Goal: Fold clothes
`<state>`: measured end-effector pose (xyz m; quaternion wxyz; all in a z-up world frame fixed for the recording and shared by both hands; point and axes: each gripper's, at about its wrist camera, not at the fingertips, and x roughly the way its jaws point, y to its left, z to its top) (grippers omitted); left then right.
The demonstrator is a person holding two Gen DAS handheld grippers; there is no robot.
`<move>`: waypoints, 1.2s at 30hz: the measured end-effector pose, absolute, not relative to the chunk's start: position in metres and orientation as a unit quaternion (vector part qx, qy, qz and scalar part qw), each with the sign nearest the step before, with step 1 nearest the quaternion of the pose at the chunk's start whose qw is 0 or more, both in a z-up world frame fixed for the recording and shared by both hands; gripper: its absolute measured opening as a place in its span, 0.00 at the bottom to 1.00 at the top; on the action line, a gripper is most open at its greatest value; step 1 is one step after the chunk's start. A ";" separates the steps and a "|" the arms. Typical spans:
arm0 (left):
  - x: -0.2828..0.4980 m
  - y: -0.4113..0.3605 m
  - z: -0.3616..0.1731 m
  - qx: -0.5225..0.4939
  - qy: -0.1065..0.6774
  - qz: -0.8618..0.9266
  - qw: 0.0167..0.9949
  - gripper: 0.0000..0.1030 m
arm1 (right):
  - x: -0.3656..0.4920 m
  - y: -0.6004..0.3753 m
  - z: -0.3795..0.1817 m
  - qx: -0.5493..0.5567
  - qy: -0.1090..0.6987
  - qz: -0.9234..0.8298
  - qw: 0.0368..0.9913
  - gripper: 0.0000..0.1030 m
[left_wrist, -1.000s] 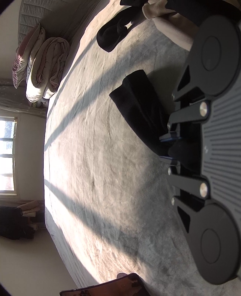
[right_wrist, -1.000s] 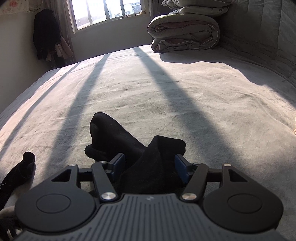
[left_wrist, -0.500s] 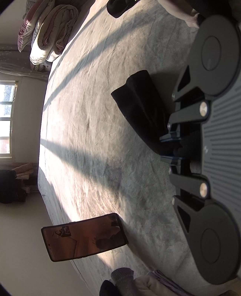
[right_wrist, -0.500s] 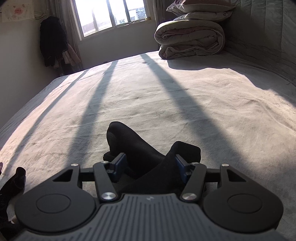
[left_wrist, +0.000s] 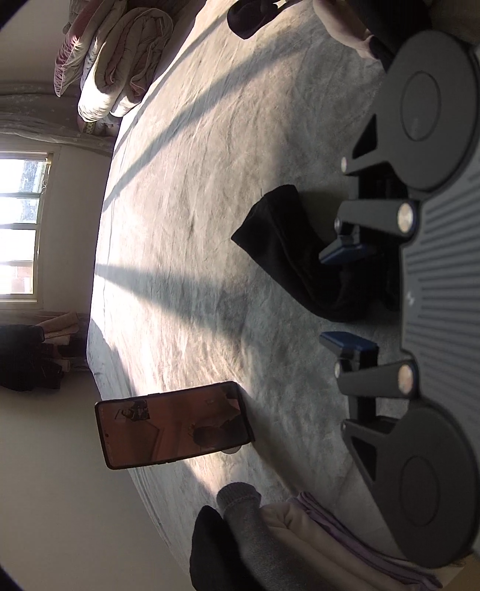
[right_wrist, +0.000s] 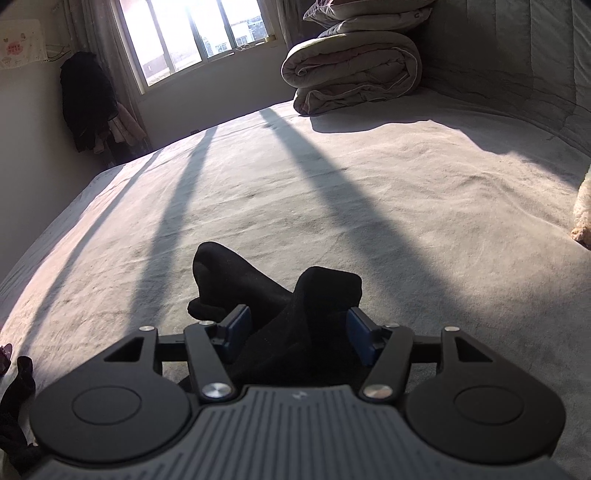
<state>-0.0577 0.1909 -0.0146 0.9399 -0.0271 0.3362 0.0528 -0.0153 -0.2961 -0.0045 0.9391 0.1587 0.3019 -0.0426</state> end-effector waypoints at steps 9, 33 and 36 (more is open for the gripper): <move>-0.071 0.136 -0.003 -0.005 0.308 -0.102 0.946 0.58 | -0.026 -0.298 0.000 0.139 0.294 -0.039 0.945 0.65; -0.034 0.067 -0.022 -0.069 0.348 -0.291 0.889 0.55 | -0.049 -0.282 0.024 0.038 0.229 0.084 0.969 0.68; -0.031 0.065 -0.024 -0.079 0.361 -0.296 0.881 0.52 | -0.049 -0.280 0.020 0.036 0.238 0.122 0.963 0.68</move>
